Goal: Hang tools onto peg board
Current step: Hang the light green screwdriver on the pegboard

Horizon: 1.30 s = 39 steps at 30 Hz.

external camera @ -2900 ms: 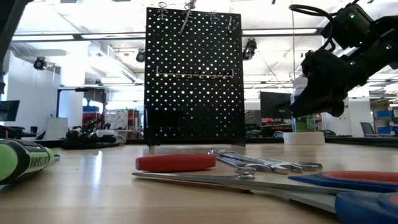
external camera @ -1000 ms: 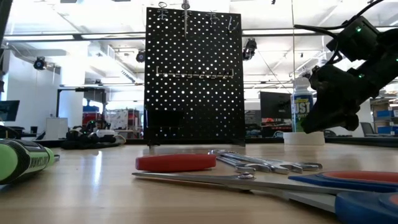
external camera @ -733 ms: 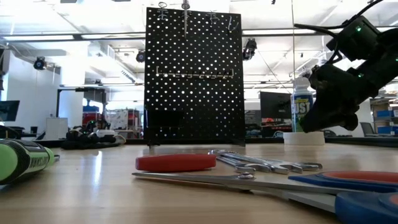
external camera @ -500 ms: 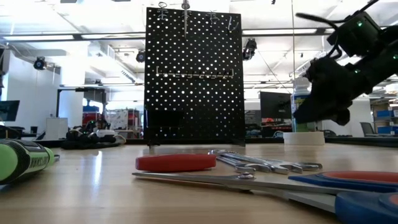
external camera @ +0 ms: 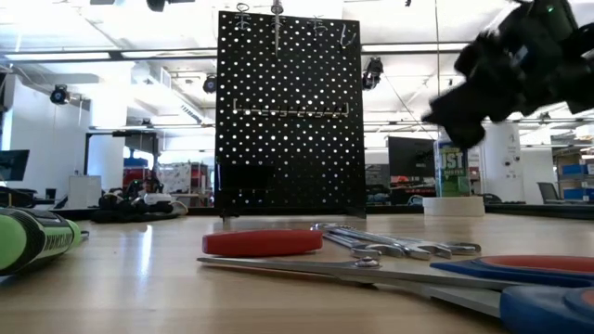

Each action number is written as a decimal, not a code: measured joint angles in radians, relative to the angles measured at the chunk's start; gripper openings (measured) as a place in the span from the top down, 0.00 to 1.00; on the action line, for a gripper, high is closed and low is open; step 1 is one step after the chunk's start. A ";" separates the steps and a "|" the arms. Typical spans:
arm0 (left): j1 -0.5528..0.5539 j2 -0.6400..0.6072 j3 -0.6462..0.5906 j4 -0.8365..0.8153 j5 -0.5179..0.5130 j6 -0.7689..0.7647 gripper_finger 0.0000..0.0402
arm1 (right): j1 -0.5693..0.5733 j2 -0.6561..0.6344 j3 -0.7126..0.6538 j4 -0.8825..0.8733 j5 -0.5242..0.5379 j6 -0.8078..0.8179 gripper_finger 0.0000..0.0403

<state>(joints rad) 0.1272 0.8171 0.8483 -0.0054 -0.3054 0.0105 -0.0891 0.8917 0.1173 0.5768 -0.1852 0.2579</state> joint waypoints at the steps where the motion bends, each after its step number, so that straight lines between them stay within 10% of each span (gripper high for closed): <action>1: -0.012 -0.013 -0.060 0.051 0.000 -0.010 0.50 | 0.000 0.000 0.000 0.035 0.000 -0.030 0.69; 12: -0.102 -0.046 -0.400 0.274 0.000 -0.094 0.50 | -0.003 0.000 0.032 0.056 0.007 -0.066 0.74; 23: -0.181 0.102 -0.530 0.233 0.022 -0.681 0.51 | -0.003 0.001 0.035 0.012 0.419 0.008 0.78; 31: -0.324 0.228 -0.461 0.099 0.365 -0.419 0.58 | -0.003 0.001 0.035 -0.054 0.363 -0.086 0.75; 39: -0.418 0.433 -0.269 0.046 0.489 -0.270 0.59 | -0.003 0.001 0.035 -0.057 0.315 -0.097 0.70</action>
<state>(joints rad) -0.2905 1.2501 0.5794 0.0409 0.1841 -0.2592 -0.0917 0.8928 0.1528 0.5201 0.1303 0.1613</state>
